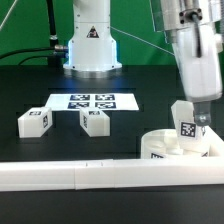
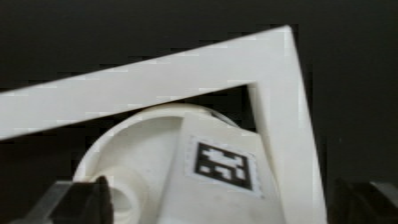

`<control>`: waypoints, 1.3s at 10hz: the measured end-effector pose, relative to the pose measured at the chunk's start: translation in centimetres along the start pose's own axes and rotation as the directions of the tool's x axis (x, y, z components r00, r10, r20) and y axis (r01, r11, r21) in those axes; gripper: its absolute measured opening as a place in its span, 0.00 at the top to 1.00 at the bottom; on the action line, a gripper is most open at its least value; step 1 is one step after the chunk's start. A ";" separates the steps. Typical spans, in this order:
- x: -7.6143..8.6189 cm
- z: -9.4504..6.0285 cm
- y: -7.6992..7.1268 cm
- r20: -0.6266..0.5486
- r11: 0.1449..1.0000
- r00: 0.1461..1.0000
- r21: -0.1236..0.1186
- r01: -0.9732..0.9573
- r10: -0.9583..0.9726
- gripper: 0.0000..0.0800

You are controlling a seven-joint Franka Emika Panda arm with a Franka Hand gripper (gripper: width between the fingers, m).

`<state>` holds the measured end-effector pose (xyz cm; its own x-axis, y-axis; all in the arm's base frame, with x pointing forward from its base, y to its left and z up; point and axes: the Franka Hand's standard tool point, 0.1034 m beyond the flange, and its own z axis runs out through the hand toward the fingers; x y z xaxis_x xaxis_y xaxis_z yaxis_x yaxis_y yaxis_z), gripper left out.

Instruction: Assemble stool

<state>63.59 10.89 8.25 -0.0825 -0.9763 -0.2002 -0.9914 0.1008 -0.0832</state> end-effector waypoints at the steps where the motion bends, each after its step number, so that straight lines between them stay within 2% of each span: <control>1: 0.0 -0.6 -0.2 0.001 0.989 0.989 0.007 0.148 -0.148 0.21; 2: 0.0 -1.2 -0.3 0.003 0.946 0.946 0.004 0.325 -0.325 0.19; 3: -0.3 -1.5 0.0 0.020 0.884 0.884 -0.016 0.468 -0.468 0.19; 6: -0.3 -1.5 0.1 0.025 0.756 0.756 -0.013 0.654 -0.654 0.19; 7: -0.4 -1.5 0.3 0.026 0.662 0.663 -0.032 0.748 -0.748 0.19; 8: -0.5 -1.8 0.3 0.028 0.523 0.525 -0.064 0.850 -0.851 0.19; 10: -0.4 -2.6 -0.5 0.032 0.196 0.198 -0.065 0.978 -0.980 0.19; 11: -0.4 -2.3 -0.4 0.056 0.055 0.059 -0.064 0.996 -0.997 0.19; 12: -0.4 -1.6 -0.2 0.076 -0.066 -0.061 -0.062 0.996 -0.995 0.19; 13: -0.3 -1.4 -0.3 0.072 -0.116 -0.111 -0.060 0.991 -0.991 0.19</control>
Offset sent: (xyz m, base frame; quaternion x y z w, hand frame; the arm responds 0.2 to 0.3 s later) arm -0.0096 0.0044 0.0102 -0.0437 0.0044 -0.2486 0.9676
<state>63.73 10.85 9.70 0.9991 0.0225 0.0349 0.0269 -0.9911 -0.1301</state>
